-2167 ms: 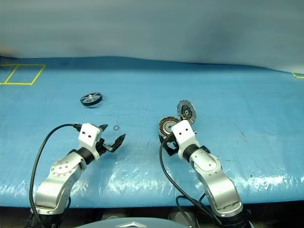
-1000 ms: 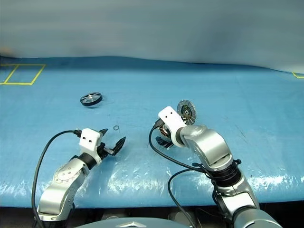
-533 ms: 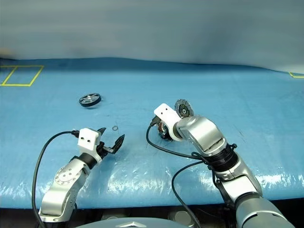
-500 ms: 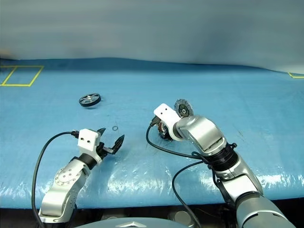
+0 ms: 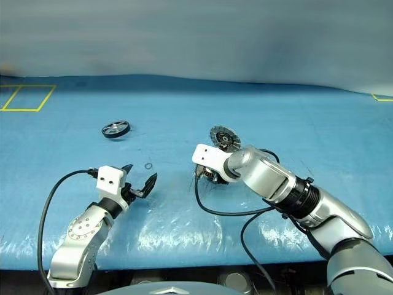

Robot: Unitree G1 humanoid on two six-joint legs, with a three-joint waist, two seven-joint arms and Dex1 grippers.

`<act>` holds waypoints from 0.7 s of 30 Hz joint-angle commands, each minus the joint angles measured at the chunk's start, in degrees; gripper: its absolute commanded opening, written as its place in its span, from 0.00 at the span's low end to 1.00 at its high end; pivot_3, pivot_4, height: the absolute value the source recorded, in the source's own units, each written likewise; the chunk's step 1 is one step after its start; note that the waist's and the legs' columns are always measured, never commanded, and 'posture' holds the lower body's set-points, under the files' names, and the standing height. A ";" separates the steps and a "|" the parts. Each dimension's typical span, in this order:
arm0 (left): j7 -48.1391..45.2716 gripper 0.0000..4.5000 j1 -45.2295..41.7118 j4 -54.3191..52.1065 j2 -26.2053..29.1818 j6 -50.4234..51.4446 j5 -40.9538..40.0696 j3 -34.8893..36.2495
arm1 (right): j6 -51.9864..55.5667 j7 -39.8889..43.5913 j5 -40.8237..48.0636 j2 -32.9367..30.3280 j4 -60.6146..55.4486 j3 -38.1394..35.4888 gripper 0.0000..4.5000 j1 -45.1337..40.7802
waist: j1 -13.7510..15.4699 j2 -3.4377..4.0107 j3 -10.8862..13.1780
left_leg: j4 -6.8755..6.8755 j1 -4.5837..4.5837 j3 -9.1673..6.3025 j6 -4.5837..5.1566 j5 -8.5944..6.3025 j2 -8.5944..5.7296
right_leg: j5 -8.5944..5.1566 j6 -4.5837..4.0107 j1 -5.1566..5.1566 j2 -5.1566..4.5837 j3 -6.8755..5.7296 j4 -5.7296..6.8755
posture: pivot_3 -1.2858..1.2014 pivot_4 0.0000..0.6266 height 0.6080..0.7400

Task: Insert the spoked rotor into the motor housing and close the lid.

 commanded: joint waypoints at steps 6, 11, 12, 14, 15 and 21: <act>-0.07 1.00 0.59 -0.99 0.20 -0.47 -0.20 0.62 | -12.70 14.50 0.50 0.26 -4.92 1.40 0.43 1.74 | -0.09 0.06 0.06 | -0.13 -0.08 -0.03 0.00 -0.03 0.02 | -0.09 -0.18 -0.06 0.01 -0.03 -0.03 | 0.52 0.24 1.00; 0.05 1.00 1.18 -1.41 0.12 -0.36 -0.26 0.70 | -17.94 17.91 -4.10 0.21 -4.69 3.78 0.43 1.11 | 0.48 0.05 0.10 | -0.04 -0.14 -0.02 -0.02 -0.03 0.00 | -0.09 -0.11 -0.04 -0.01 -0.04 -0.10 | 0.52 0.24 1.00; 0.06 1.00 1.23 -1.45 0.11 -0.33 -0.27 0.72 | -18.60 18.38 -5.07 0.45 -4.53 4.24 0.43 1.03 | 0.50 0.05 0.10 | -0.04 -0.13 -0.02 -0.02 -0.03 0.00 | -0.12 -0.05 -0.05 -0.01 -0.05 -0.10 | 0.52 0.24 1.00; 0.12 1.00 1.32 -1.54 0.05 -0.26 -0.25 0.72 | -19.22 17.90 -7.40 1.95 -2.91 4.73 0.43 1.00 | 0.37 0.05 0.11 | -0.05 -0.11 -0.02 -0.03 -0.03 0.00 | -0.13 -0.02 -0.05 -0.01 -0.05 -0.09 | 0.52 0.24 1.00; 0.17 1.00 1.36 -1.59 0.03 -0.23 -0.22 0.71 | -19.38 17.64 -8.43 2.71 -1.98 4.71 0.43 1.04 | 0.30 0.05 0.11 | -0.05 -0.09 -0.02 -0.03 -0.03 0.01 | -0.12 -0.01 -0.04 -0.01 -0.05 -0.08 | 0.52 0.24 1.00; 0.30 1.00 1.88 -1.80 0.03 -0.06 -0.13 0.70 | -15.33 17.01 -10.74 5.70 0.13 2.61 0.43 2.00 | 0.23 0.05 0.11 | -0.02 0.00 -0.02 -0.10 0.01 0.01 | -0.08 -0.05 0.00 0.00 -0.04 -0.01 | 0.52 0.24 1.00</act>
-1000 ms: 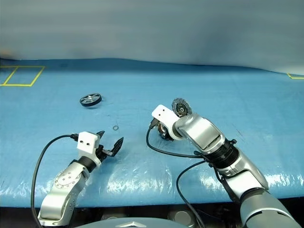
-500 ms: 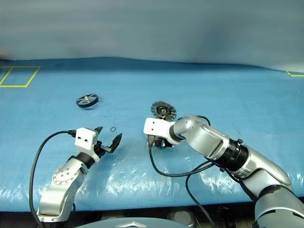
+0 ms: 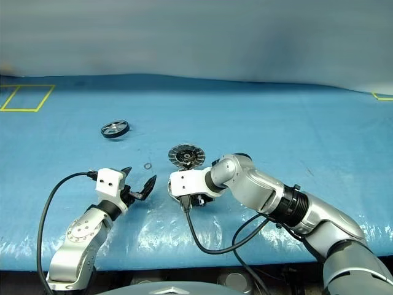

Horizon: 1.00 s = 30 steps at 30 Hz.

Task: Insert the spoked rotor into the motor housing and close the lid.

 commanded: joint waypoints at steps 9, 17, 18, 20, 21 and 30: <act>-0.32 1.00 -0.87 -0.77 0.03 -0.13 -0.22 -0.08 | 12.67 -2.07 1.07 3.16 -2.58 -5.66 0.79 1.22 | 0.48 0.00 0.00 | 0.04 -0.05 -0.01 -0.02 0.01 -0.01 | 0.03 0.01 0.00 -0.01 0.00 0.00 | 0.52 0.24 1.00; -0.86 1.00 -1.46 -0.37 0.13 -0.33 -0.41 -0.40 | 25.38 -1.99 10.65 3.54 -12.50 -15.90 0.85 0.63 | 0.57 0.03 0.04 | -0.01 -0.14 -0.01 -0.01 0.01 -0.01 | 0.08 0.00 -0.07 -0.01 0.00 -0.03 | 0.52 0.24 1.00; -0.96 1.00 -1.41 -0.42 0.22 -0.30 -0.42 -0.35 | 26.72 -1.92 12.14 3.13 -14.19 -17.39 0.85 0.97 | 0.57 0.04 0.04 | -0.03 -0.14 -0.01 -0.01 0.01 -0.01 | 0.07 0.01 -0.08 -0.01 0.00 -0.03 | 0.52 0.24 1.00; -1.33 1.00 -1.30 -0.51 0.43 -0.23 -0.55 -0.17 | 28.90 -2.34 14.90 2.57 -17.22 -20.33 0.85 2.00 | 0.58 0.04 0.04 | -0.04 -0.16 -0.01 -0.01 0.01 -0.01 | 0.05 0.01 -0.09 -0.01 0.00 -0.03 | 0.52 0.24 1.00; -1.58 1.00 -1.26 -0.56 0.60 -0.10 -0.59 -0.13 | 29.20 -2.99 16.05 2.49 -18.82 -22.18 0.85 3.20 | 0.58 0.04 0.04 | -0.04 -0.16 -0.01 -0.01 0.00 -0.01 | 0.04 0.00 -0.09 -0.01 0.00 -0.04 | 0.52 0.24 1.00; -2.70 1.00 -1.51 -0.99 2.37 0.31 0.36 -0.16 | 4.90 -19.97 13.91 9.20 -29.64 -34.14 0.85 31.48 | 0.59 0.00 0.06 | -0.05 -0.23 0.02 0.00 -0.02 -0.02 | 0.02 0.03 -0.13 -0.02 0.01 -0.14 | 0.52 0.24 1.00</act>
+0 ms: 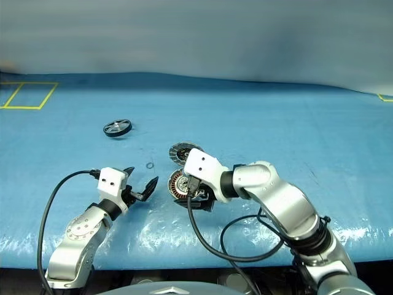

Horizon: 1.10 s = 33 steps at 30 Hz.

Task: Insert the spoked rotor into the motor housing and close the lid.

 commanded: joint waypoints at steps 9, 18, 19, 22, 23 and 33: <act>-1.59 1.00 -3.62 1.38 1.70 -1.26 0.32 -0.15 | -32.78 -21.63 -7.85 14.35 3.19 -4.07 0.85 30.27 | -0.12 -0.03 -0.01 | 0.12 0.09 0.05 -0.03 0.03 0.01 | -0.10 -0.18 0.12 -0.01 0.06 0.01 | 0.52 0.24 1.00; -2.46 1.00 -9.30 8.41 3.36 -2.40 1.86 -0.16 | -36.70 -25.00 -12.07 12.14 5.66 -4.19 0.85 34.52 | -0.01 -0.03 0.00 | 0.11 0.13 0.08 -0.04 0.05 0.02 | -0.11 -0.24 0.10 -0.01 0.08 0.09 | 0.52 0.24 1.00; -2.95 1.00 -9.96 9.39 3.42 -2.42 1.78 -0.28 | -36.79 -25.11 -12.10 12.08 5.71 -4.25 0.85 34.48 | -0.01 -0.03 0.00 | 0.11 0.13 0.08 -0.04 0.05 0.02 | -0.11 -0.24 0.10 -0.01 0.08 0.08 | 0.52 0.24 1.00; -3.97 1.00 -11.31 11.86 3.33 -1.93 1.17 -0.41 | -36.90 -25.42 -12.25 12.07 5.92 -4.04 0.85 34.26 | 0.02 -0.03 0.00 | 0.09 0.11 0.08 -0.04 0.04 0.01 | -0.11 -0.23 0.10 -0.01 0.08 0.06 | 0.52 0.24 1.00; -4.22 1.00 -12.02 13.47 2.85 -1.40 0.43 -0.06 | -36.94 -25.47 -12.33 12.03 5.98 -3.95 0.85 34.18 | 0.06 -0.03 0.00 | 0.08 0.11 0.08 -0.04 0.04 0.01 | -0.11 -0.23 0.10 -0.01 0.08 0.05 | 0.52 0.24 1.00; -5.51 1.00 -16.20 22.62 1.96 -2.68 1.37 -1.25 | -36.35 -25.63 -12.07 12.12 6.14 -4.00 0.85 33.71 | 0.15 -0.04 -0.01 | 0.10 0.14 0.07 -0.04 0.05 0.01 | -0.09 -0.20 0.15 -0.01 0.07 0.07 | 0.52 0.24 1.00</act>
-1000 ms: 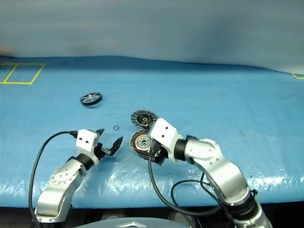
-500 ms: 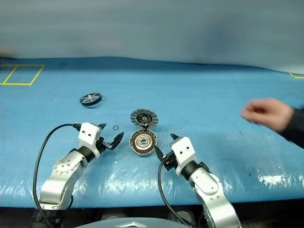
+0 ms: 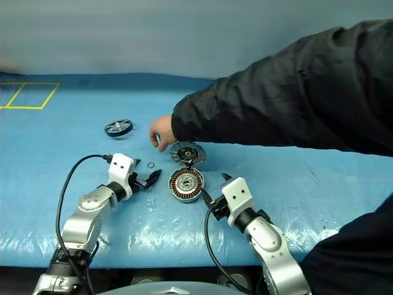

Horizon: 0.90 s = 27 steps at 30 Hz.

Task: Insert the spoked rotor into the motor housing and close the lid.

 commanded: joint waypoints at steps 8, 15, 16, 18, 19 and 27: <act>-1.28 1.00 -0.39 1.78 -0.77 -0.67 -0.38 -0.57 | -0.55 -1.16 0.09 0.29 -1.29 -0.06 0.85 -0.27 | 0.23 0.01 -0.01 | 0.00 0.04 0.00 0.00 0.00 0.00 | 0.02 0.04 0.05 0.00 0.00 0.00 | 0.52 0.24 1.00; -1.57 1.00 -0.01 1.31 -0.63 -0.53 -0.17 -0.68 | -0.04 -1.19 0.08 0.19 -1.30 0.01 0.85 -0.49 | 0.34 0.02 -0.01 | 0.00 0.04 0.00 0.00 0.00 0.00 | 0.02 0.04 0.05 0.00 0.00 0.00 | 0.52 0.24 1.00; -1.61 1.00 0.00 1.29 -0.60 -0.53 -0.13 -0.71 | 0.03 -1.17 0.09 0.18 -1.29 0.02 0.85 -0.53 | 0.35 0.02 -0.01 | 0.01 0.05 0.00 0.00 0.00 0.00 | 0.03 0.04 0.05 0.00 0.00 0.00 | 0.52 0.24 1.00; -1.79 1.00 0.03 1.27 -0.54 -0.56 -0.06 -0.79 | 0.16 -1.15 0.07 0.18 -1.26 0.04 0.85 -0.70 | 0.37 0.02 -0.01 | 0.01 0.05 0.00 0.00 0.00 0.00 | 0.02 0.04 0.06 0.00 0.00 0.00 | 0.52 0.24 1.00; -1.87 1.00 0.04 1.27 -0.52 -0.57 -0.03 -0.82 | 0.21 -1.14 0.08 0.18 -1.22 0.06 0.85 -0.79 | 0.37 0.02 -0.02 | 0.01 0.05 0.00 0.00 0.00 0.00 | 0.02 0.04 0.06 0.00 0.00 0.00 | 0.52 0.24 1.00; -2.09 1.00 0.32 0.63 -0.34 -0.50 0.09 -1.00 | 0.24 -1.11 0.05 0.01 -1.27 0.31 0.85 -0.98 | 0.39 0.03 -0.02 | 0.01 0.06 0.00 0.00 0.00 0.00 | 0.04 0.07 0.06 0.00 0.00 0.00 | 0.52 0.24 1.00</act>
